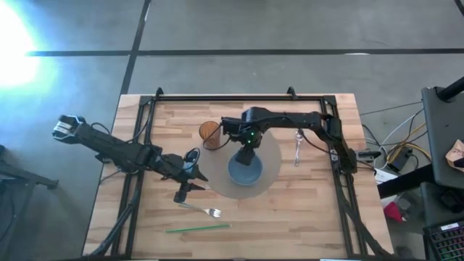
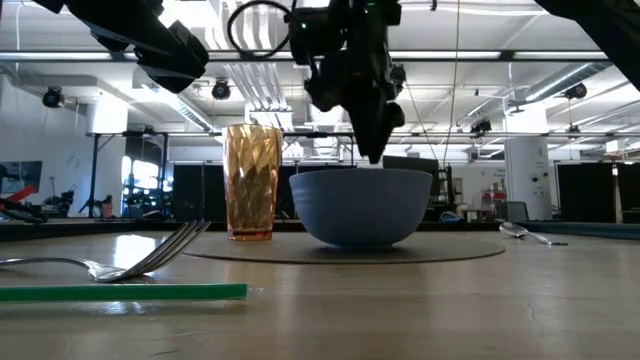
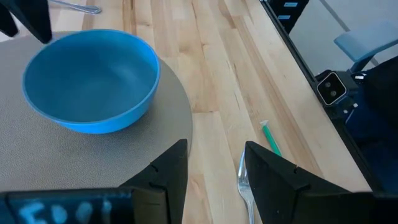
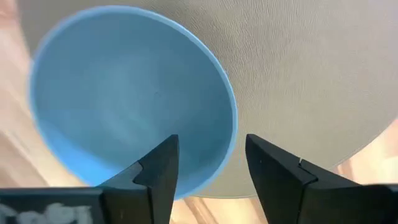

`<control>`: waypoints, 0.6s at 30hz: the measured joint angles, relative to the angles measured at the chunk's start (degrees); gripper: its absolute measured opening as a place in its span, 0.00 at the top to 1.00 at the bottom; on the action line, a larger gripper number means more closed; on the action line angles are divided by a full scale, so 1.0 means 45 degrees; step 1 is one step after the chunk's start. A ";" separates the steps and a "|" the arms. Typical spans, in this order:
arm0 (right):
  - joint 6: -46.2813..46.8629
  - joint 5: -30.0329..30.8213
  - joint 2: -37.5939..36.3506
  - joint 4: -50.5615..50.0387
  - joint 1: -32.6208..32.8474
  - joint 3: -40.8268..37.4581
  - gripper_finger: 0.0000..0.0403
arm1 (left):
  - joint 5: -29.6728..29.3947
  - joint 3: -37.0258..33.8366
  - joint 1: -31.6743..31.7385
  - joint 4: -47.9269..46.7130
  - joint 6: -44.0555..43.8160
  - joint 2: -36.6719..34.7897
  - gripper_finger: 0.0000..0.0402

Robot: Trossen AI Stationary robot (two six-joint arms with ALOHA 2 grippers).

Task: Pick & Place Utensil
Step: Put the fork into the bowl

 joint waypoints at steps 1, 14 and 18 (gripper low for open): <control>-0.0147 0.0040 0.0000 -0.0148 0.0000 0.0205 0.55 | -0.0027 0.0000 -0.0002 0.0008 0.0000 0.0000 0.62; -0.1961 0.1342 -0.1815 -0.1611 0.0063 0.0399 0.58 | -0.0543 0.0000 -0.0005 0.0207 0.0230 0.0000 0.62; -0.1850 0.1539 -0.3300 -0.1038 0.0172 -0.0537 0.59 | -0.1030 0.0000 -0.0005 0.0214 0.0243 0.0002 0.62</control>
